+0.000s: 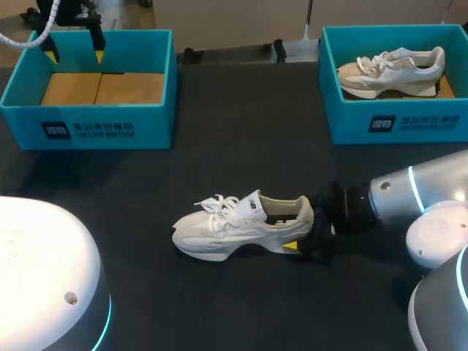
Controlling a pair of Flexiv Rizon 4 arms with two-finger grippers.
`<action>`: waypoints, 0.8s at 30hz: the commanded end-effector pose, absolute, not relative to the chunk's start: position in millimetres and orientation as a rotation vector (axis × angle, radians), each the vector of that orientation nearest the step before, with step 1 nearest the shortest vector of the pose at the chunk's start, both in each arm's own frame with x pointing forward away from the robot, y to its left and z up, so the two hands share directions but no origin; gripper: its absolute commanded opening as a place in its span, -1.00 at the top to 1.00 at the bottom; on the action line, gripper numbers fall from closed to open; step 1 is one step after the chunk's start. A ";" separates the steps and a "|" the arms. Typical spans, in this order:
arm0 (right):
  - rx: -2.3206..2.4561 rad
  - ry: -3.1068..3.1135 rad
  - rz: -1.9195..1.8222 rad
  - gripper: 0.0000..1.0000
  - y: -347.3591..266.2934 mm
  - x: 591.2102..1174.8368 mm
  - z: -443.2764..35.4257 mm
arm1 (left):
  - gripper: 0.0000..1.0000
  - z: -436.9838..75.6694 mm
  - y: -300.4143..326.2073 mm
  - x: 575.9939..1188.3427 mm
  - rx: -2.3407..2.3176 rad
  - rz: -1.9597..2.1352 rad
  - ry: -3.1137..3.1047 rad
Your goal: Take the shoe out of the shoebox, open the shoe tongue, remove and reinsert the insole, then place the shoe into the shoebox
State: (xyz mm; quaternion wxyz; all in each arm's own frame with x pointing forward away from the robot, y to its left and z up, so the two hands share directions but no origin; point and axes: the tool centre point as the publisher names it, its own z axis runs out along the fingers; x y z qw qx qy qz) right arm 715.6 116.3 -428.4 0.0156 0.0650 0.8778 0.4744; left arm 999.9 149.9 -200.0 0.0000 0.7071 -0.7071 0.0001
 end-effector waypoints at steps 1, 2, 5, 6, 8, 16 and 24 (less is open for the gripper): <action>0.215 2.738 1.475 1.00 120.3 717.2 -432.5 | -1.00 -200.0 149.9 1000.0 2.221 0.000 -2.222; 0.215 2.738 1.475 1.00 120.3 717.2 -432.5 | -1.00 -200.0 149.9 1000.0 2.221 0.000 -2.222; 0.215 2.738 1.475 1.00 120.3 717.2 -432.5 | -1.00 -200.0 149.9 1000.0 2.221 0.000 -2.222; 0.215 2.738 1.475 1.00 120.3 717.2 -432.5 | -1.00 -200.0 149.9 1000.0 2.221 0.000 -2.222; 0.215 2.738 1.475 1.00 120.3 717.2 -432.5 | -1.00 -200.0 149.9 1000.0 2.221 0.000 -2.222; 0.215 2.738 1.475 1.00 120.3 717.2 -432.5 | -1.00 -200.0 149.9 1000.0 2.221 0.000 -2.222; 0.215 2.738 1.475 1.00 120.3 717.2 -432.5 | -1.00 -201.2 116.6 977.5 2.299 -0.033 -2.223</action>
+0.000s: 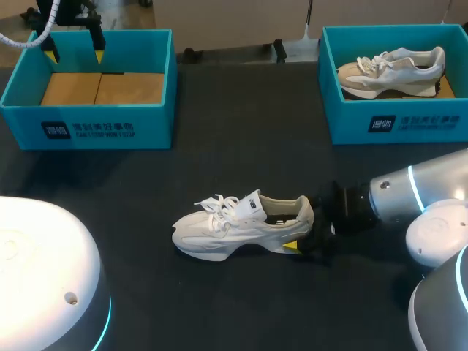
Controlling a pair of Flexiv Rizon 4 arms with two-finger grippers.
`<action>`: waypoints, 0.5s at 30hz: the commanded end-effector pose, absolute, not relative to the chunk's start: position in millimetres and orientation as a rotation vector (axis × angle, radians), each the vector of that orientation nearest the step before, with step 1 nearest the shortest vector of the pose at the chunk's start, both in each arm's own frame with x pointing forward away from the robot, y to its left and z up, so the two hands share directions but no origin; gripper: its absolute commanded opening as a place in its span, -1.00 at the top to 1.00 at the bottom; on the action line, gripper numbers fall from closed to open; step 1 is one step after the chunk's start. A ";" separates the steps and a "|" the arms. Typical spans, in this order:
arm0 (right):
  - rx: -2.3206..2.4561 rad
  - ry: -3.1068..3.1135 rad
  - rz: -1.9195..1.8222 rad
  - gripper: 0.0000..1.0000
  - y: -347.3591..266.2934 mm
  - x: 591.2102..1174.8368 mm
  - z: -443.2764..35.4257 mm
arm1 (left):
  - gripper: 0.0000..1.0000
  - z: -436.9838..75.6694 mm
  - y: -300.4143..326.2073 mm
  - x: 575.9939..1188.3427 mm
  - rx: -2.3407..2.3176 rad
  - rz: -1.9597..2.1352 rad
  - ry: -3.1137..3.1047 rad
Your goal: Take the shoe out of the shoebox, open the shoe tongue, remove and reinsert the insole, then place the shoe into the shoebox
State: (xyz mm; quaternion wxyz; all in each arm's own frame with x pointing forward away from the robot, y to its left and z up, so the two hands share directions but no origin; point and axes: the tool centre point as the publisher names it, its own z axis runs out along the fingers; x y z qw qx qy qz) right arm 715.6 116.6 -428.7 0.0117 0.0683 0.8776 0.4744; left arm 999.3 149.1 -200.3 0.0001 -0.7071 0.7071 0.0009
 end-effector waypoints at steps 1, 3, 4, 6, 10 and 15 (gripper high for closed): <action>0.215 2.738 1.475 1.00 120.3 717.2 -432.5 | -1.00 -202.5 110.6 971.4 -2.239 0.026 2.147; 0.215 2.738 1.475 1.00 120.3 717.2 -432.5 | -1.00 -203.8 96.9 960.4 -2.259 0.039 2.118; 0.215 2.738 1.475 1.00 120.3 717.2 -432.5 | -1.00 -203.7 90.5 954.8 -2.271 0.043 2.133; 0.215 2.738 1.475 1.00 120.3 717.2 -432.5 | -1.00 -203.3 80.7 945.5 -2.281 0.033 2.097; 0.215 2.738 1.475 1.00 120.3 717.2 -432.5 | -1.00 -199.1 62.1 924.6 -2.321 0.039 2.082; 0.215 2.738 1.475 1.00 120.3 717.2 -432.5 | -1.00 -194.5 46.8 907.7 -2.359 0.041 2.040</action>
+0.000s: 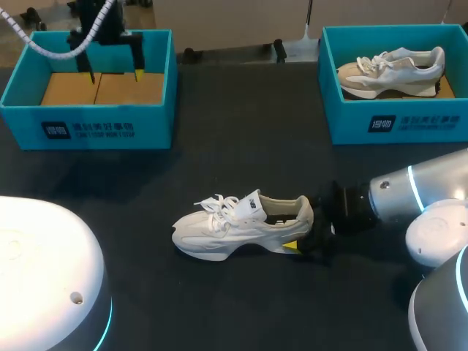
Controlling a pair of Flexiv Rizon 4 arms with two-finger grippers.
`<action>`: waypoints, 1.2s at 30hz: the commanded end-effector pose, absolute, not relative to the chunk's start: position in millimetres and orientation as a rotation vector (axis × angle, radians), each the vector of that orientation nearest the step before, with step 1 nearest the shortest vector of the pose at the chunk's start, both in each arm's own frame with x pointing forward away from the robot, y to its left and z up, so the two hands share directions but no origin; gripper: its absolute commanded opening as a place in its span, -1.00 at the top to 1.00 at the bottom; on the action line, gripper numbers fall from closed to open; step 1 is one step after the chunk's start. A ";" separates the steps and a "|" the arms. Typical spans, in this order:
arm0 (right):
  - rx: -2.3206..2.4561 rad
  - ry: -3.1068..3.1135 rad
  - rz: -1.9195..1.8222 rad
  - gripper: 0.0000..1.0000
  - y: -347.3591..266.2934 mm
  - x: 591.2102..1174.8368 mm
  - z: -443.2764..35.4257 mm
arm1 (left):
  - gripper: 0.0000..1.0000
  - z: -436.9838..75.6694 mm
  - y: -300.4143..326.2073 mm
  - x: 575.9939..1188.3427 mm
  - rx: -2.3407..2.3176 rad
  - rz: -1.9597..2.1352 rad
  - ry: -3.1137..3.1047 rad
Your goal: Take the shoe out of the shoebox, open the shoe tongue, remove and reinsert the insole, then place the shoe into the shoebox
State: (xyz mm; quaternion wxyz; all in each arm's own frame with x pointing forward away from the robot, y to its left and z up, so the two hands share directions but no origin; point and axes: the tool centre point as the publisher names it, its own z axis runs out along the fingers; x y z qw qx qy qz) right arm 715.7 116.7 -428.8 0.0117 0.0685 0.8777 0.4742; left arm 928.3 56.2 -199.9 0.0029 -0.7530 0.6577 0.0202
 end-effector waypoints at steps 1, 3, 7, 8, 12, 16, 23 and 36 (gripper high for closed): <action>0.215 2.738 1.475 1.00 120.3 717.2 -432.5 | -1.00 -194.1 43.0 903.4 -2.359 0.042 2.004; 0.215 2.738 1.475 1.00 120.3 717.2 -432.5 | -1.00 -193.4 35.2 894.2 -2.365 0.053 1.998; 0.215 2.738 1.475 1.00 120.3 717.2 -432.5 | -1.00 -195.5 15.1 870.6 -2.383 0.065 1.969; 0.215 2.738 1.475 1.00 120.3 717.2 -432.5 | -1.00 -196.3 9.0 862.9 -2.382 0.067 1.990; 0.215 2.738 1.475 1.00 120.3 717.2 -432.5 | -1.00 -199.7 -12.4 840.2 -2.371 0.027 1.999; 0.215 2.738 1.475 1.00 120.3 717.2 -432.5 | -1.00 -204.8 -32.4 820.0 -2.350 0.009 2.035; 0.215 2.738 1.475 1.00 120.3 717.2 -432.5 | -1.00 -209.6 -53.5 797.3 -2.376 -0.019 2.093; 0.215 2.738 1.475 1.00 120.3 717.2 -432.5 | -1.00 -214.3 -60.5 790.0 -2.350 0.032 2.126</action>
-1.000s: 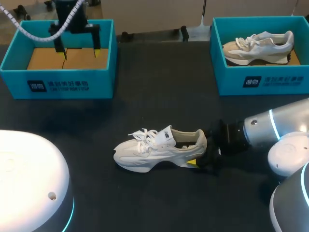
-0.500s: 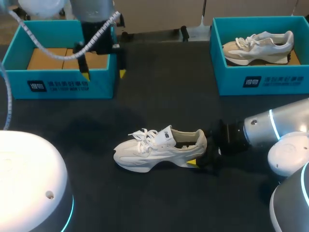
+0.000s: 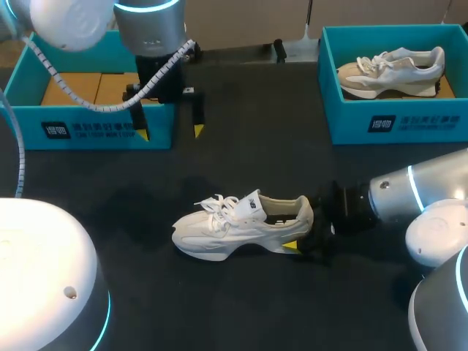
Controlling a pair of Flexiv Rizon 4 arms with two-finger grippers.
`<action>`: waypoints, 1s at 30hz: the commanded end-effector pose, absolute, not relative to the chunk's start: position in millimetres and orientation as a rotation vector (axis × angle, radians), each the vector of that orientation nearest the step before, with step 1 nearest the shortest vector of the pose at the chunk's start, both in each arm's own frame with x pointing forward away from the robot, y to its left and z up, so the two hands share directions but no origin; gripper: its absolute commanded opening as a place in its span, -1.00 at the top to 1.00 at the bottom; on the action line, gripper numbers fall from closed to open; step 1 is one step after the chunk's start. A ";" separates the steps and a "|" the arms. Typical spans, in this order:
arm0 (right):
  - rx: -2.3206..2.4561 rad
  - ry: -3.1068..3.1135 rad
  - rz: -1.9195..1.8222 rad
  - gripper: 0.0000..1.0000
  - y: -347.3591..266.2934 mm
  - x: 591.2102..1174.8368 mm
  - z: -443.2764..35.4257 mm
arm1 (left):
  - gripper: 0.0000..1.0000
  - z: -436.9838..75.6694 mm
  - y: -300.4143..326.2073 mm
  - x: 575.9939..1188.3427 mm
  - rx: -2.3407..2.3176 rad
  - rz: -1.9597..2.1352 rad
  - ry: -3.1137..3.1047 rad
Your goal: Take the shoe out of the shoebox, open the shoe tongue, remove and reinsert the insole, then place the shoe into the shoebox
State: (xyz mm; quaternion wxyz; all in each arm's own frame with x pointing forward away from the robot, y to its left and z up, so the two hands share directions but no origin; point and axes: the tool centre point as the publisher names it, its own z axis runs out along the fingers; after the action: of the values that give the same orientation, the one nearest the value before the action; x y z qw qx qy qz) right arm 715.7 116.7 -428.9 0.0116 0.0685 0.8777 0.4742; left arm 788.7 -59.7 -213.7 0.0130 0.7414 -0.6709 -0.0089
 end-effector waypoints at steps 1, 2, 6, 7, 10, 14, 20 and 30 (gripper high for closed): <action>0.215 2.738 1.475 1.00 120.3 717.2 -432.5 | -1.00 -214.3 -60.5 790.0 2.309 -0.032 -2.089; 0.215 2.738 1.475 1.00 120.3 717.2 -432.5 | -1.00 -214.3 -60.5 790.0 2.309 -0.032 -2.089; 0.215 2.738 1.475 1.00 120.3 717.2 -432.5 | -1.00 -214.3 -60.5 790.0 2.309 -0.032 -2.089; 0.215 2.738 1.475 1.00 120.3 717.2 -432.5 | -1.00 -214.3 -60.5 790.0 2.309 -0.032 -2.089; 0.215 2.738 1.475 1.00 120.3 717.2 -432.5 | -1.00 -212.5 -63.0 784.6 2.285 -0.021 -2.087; 0.215 2.738 1.475 1.00 120.3 717.2 -432.5 | -1.00 -207.4 -70.6 768.5 2.280 -0.017 -2.080; 0.215 2.738 1.475 1.00 120.3 717.2 -432.5 | -1.00 -206.2 -77.7 744.3 2.303 -0.036 -2.071; 0.215 2.738 1.475 1.00 120.3 717.2 -432.5 | -1.00 -212.3 -90.5 705.6 2.266 -0.067 -2.075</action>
State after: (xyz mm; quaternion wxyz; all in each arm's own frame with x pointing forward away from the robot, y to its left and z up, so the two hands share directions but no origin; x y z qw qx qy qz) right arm 715.7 116.8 -428.9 0.0116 0.0685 0.8777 0.4741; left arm 713.3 -90.9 -209.4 0.0358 0.7363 -0.6752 -0.0267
